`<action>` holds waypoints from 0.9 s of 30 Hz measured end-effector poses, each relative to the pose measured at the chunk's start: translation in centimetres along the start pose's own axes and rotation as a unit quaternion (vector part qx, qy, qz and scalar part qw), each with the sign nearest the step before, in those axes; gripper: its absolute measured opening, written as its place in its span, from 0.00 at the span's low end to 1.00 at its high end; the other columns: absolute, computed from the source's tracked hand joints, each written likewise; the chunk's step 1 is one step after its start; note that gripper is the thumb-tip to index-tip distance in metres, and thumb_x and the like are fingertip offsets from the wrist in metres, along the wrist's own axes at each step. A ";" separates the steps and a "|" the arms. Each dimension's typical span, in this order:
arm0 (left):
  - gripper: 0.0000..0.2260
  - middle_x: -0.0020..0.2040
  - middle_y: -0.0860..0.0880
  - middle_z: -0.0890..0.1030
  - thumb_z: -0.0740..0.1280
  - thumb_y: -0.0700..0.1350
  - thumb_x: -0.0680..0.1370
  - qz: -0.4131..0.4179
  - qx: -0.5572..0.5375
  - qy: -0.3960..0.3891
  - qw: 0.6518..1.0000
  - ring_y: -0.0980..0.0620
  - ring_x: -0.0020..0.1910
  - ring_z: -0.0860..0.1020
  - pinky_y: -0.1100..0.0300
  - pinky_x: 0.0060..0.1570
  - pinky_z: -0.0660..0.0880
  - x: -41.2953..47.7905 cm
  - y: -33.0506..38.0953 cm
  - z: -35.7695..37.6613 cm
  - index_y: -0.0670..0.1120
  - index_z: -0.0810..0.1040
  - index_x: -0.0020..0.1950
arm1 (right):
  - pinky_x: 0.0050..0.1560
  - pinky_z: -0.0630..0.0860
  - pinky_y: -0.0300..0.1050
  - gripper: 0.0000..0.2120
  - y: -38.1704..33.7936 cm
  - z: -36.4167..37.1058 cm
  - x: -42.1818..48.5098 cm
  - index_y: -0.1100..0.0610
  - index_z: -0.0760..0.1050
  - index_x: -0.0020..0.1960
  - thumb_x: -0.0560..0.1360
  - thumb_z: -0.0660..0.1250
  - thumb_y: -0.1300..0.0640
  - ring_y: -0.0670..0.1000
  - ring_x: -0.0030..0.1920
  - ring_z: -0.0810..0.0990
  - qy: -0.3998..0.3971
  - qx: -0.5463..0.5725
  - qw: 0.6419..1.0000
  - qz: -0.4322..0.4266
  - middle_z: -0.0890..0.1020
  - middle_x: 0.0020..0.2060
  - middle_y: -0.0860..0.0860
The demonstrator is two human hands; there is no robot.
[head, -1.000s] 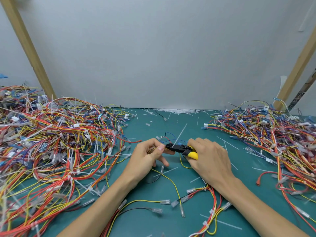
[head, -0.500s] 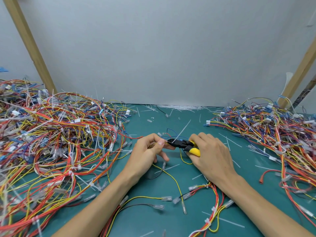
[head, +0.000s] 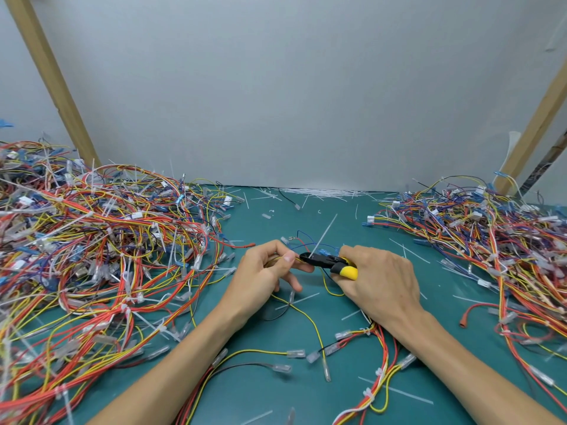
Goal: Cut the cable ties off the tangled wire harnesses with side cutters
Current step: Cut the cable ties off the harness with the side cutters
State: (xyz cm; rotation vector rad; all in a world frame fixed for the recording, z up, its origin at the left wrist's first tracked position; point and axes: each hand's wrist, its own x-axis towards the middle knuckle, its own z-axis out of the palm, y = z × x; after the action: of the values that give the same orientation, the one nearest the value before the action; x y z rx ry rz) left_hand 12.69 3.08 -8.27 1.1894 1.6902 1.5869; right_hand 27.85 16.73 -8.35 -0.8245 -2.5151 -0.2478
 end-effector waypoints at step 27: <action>0.08 0.44 0.48 0.86 0.61 0.40 0.82 -0.013 -0.001 0.064 0.998 0.52 0.29 0.79 0.60 0.29 0.68 0.4 -0.2 0.0 0.40 0.73 0.44 | 0.55 0.67 0.52 0.22 3.6 0.8 0.9 0.50 0.71 0.61 0.75 0.59 0.35 0.58 0.58 0.73 -0.091 0.020 0.972 0.218 0.75 0.57 0.54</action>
State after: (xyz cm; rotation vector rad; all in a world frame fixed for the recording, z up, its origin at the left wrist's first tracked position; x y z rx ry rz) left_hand 12.50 3.42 -8.40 1.0804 1.7770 1.6806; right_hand 29.01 20.31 -8.48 -1.4059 -2.4101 0.0273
